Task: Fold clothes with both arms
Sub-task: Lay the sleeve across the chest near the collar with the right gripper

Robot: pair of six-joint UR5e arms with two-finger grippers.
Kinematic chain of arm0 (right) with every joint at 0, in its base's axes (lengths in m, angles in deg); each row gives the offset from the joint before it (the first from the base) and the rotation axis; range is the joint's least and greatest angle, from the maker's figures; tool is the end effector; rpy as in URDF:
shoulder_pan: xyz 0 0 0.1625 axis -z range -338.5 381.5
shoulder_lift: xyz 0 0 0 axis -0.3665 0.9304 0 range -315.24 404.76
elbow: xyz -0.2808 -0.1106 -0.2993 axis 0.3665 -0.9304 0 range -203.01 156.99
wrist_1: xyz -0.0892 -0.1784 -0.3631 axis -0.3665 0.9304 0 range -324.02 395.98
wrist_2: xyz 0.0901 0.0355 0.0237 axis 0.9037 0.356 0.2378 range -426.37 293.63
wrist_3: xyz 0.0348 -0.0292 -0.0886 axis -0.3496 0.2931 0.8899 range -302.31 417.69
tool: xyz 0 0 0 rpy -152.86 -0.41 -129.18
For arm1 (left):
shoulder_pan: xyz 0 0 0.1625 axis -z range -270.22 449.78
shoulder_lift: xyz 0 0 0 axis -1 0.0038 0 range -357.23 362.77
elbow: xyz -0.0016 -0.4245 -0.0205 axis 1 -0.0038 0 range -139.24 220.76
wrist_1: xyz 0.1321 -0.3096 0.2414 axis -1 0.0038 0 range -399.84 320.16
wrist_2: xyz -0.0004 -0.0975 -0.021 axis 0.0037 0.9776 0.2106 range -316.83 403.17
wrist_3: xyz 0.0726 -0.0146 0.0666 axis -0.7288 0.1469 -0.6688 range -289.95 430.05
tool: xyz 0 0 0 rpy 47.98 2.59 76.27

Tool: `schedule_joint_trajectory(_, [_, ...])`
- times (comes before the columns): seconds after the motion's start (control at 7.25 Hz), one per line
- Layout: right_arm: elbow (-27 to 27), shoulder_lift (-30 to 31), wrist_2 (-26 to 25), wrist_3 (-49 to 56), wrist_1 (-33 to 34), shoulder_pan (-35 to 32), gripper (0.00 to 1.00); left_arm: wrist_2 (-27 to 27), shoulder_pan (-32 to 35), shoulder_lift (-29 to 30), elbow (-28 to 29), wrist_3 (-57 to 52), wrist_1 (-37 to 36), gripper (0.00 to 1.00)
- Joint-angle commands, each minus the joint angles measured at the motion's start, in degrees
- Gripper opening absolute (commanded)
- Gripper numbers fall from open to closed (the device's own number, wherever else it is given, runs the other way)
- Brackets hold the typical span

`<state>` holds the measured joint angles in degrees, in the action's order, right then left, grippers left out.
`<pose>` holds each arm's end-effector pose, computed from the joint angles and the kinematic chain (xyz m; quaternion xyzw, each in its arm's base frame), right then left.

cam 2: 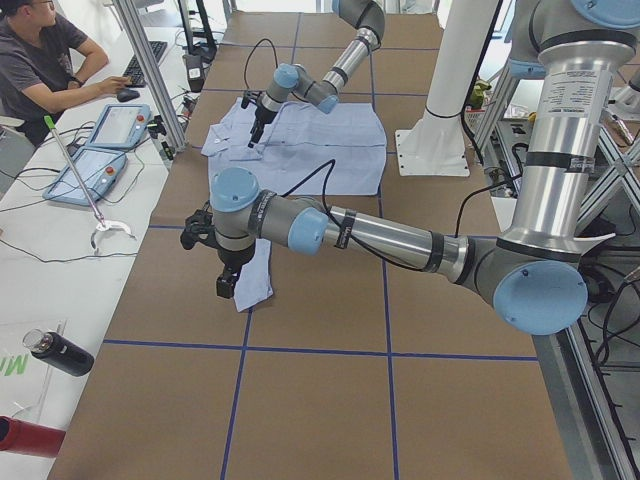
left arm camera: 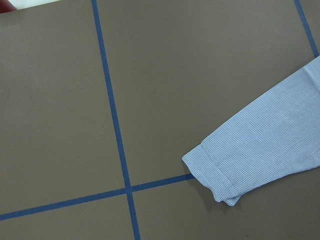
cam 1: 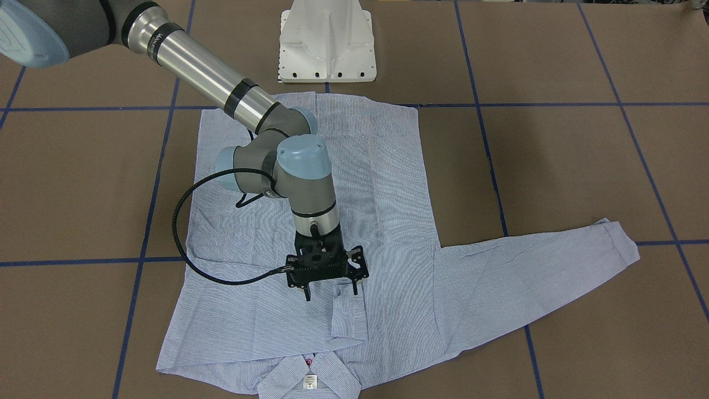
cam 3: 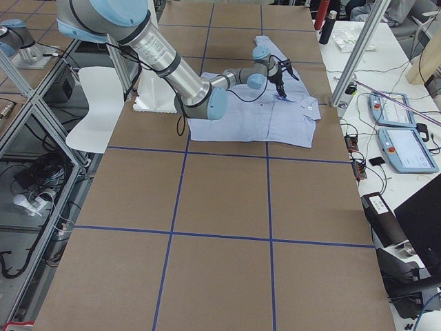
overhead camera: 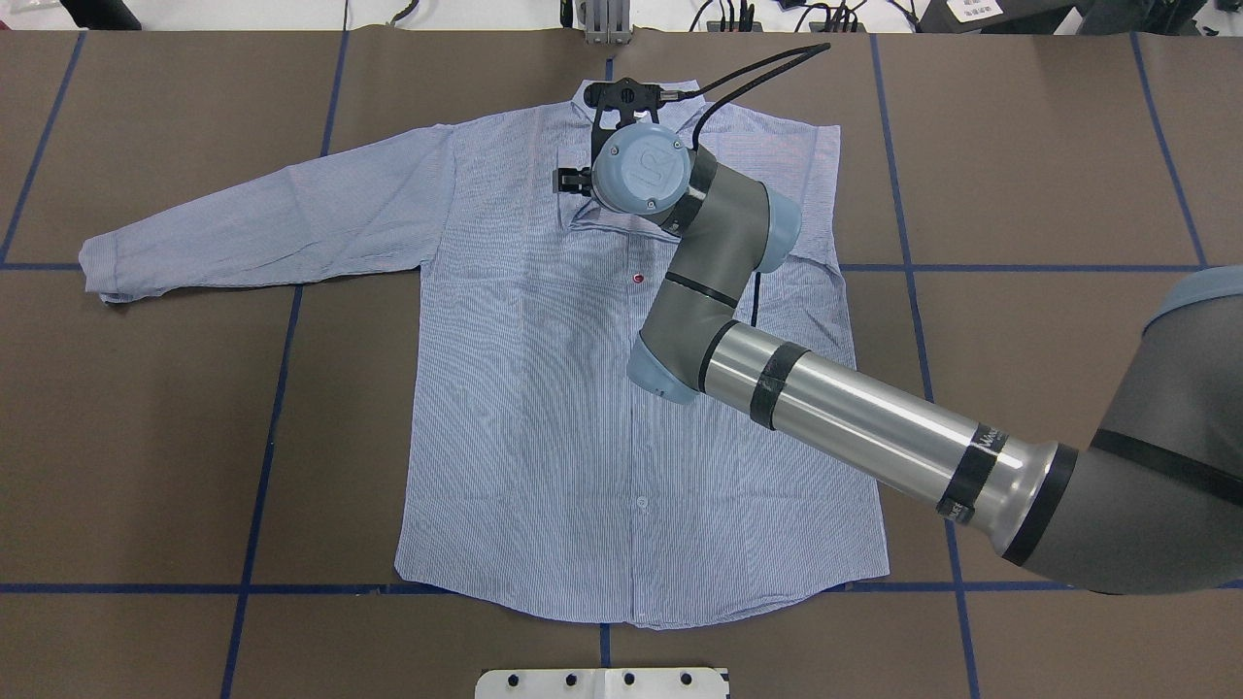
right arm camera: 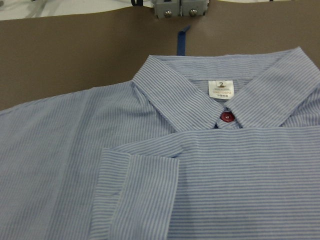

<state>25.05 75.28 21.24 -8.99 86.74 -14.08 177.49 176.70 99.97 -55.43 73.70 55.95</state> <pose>-0.6341 -0.6226 0.2312 0.2497 -0.4049 0.1038 0.8734 -0.0339 -0.5551 0.5278 0.1324 0.3803 0.0584 0.9135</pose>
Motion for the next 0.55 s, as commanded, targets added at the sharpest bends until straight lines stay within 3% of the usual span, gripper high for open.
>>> schedule_joint_trajectory(0.0, [-5.1,-2.7,0.3,-0.9,0.0,0.1,0.98,0.0,0.0,-0.1,0.0,0.6,0.0,1.00])
schedule_joint_trajectory(0.41, [-6.8,-5.5,1.2,-0.9,0.0,0.2,0.98,0.0,0.1,-0.2,0.0,0.4,0.0,1.00])
